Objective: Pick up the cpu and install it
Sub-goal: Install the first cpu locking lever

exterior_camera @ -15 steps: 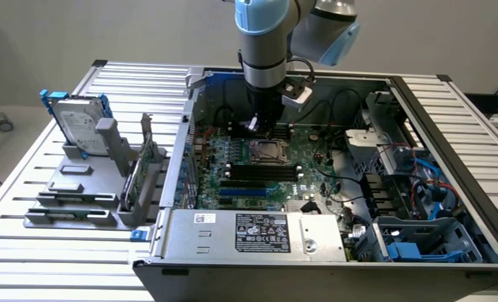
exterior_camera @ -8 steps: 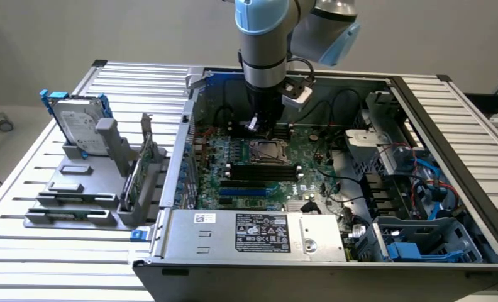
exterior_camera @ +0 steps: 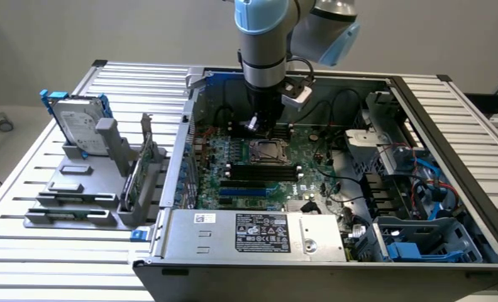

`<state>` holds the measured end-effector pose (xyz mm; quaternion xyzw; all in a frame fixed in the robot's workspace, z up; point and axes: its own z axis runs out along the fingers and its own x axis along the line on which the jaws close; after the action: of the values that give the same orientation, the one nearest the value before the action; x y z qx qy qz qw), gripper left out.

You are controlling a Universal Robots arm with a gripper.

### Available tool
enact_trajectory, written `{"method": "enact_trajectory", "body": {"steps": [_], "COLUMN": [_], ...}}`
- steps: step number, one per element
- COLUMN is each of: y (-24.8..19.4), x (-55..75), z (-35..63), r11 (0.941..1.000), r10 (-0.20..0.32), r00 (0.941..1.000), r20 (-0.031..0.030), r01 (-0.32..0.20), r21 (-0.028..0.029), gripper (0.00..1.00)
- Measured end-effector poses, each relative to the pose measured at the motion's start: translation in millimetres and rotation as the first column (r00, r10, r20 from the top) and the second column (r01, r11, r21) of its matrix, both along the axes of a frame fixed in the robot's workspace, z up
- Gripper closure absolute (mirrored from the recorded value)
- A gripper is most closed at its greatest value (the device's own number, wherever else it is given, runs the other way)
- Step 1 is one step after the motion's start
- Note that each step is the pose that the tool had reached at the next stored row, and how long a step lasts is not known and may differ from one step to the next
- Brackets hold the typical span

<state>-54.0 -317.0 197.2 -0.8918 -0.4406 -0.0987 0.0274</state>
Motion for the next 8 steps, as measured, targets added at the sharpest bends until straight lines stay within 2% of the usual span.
{"method": "enact_trajectory", "body": {"steps": [8], "y": [2.3], "x": [-0.4], "z": [0.0], "r11": [1.0], "r10": [0.0], "r00": [1.0], "r20": [0.0], "r01": [0.0], "r21": [0.0002], "gripper": [0.89]}}
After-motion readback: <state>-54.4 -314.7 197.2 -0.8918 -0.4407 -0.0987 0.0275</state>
